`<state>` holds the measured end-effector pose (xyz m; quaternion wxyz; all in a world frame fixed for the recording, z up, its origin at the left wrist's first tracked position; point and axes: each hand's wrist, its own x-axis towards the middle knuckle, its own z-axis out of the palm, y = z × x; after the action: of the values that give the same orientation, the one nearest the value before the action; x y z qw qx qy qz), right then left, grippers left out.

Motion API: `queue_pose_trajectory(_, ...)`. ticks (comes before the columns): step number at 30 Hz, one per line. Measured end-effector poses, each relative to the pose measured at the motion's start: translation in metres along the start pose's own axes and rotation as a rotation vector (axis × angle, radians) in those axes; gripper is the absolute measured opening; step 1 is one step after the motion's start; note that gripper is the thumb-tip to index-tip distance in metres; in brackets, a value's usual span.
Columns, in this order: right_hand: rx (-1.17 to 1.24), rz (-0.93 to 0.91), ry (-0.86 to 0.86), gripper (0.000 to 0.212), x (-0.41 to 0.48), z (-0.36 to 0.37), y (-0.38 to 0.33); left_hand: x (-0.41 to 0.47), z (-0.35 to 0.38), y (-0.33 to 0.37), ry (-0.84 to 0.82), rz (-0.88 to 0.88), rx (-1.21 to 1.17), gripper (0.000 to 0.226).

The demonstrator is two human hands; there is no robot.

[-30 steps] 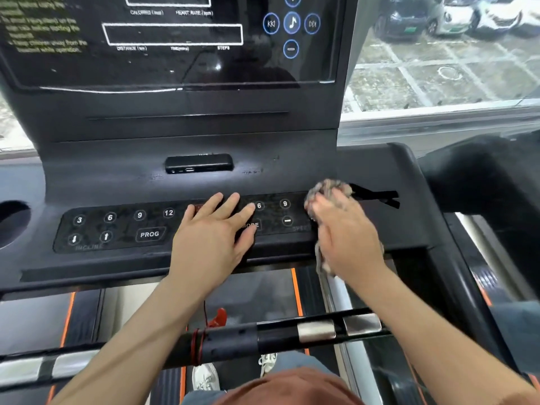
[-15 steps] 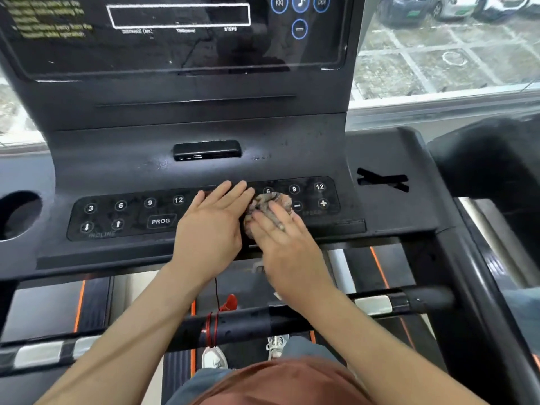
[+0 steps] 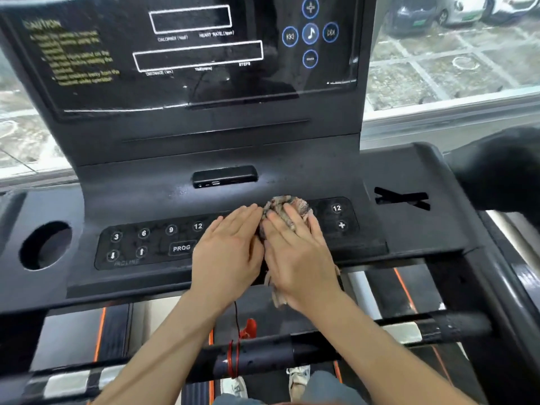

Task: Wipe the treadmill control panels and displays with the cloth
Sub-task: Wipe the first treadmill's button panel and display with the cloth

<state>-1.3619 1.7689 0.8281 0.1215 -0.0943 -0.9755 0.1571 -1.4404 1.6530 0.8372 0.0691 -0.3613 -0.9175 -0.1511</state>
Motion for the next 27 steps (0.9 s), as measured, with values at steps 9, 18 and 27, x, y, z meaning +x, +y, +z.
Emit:
queue_pose_trajectory(9, -0.138, -0.037, -0.168, 0.051, 0.047, -0.018, 0.045, -0.001, 0.005, 0.004, -0.043, -0.038, 0.028, 0.051)
queue_pose_trajectory(18, -0.141, -0.15, -0.172, 0.063, 0.072, -0.011, 0.039, 0.006, 0.005, 0.009, -0.037, -0.019, 0.102, 0.052)
queue_pose_trajectory(27, -0.117, -0.007, 0.138, 0.055, 0.07, -0.031, 0.103, 0.026, -0.002, -0.017, 0.021, -0.107, 0.083, 0.042)
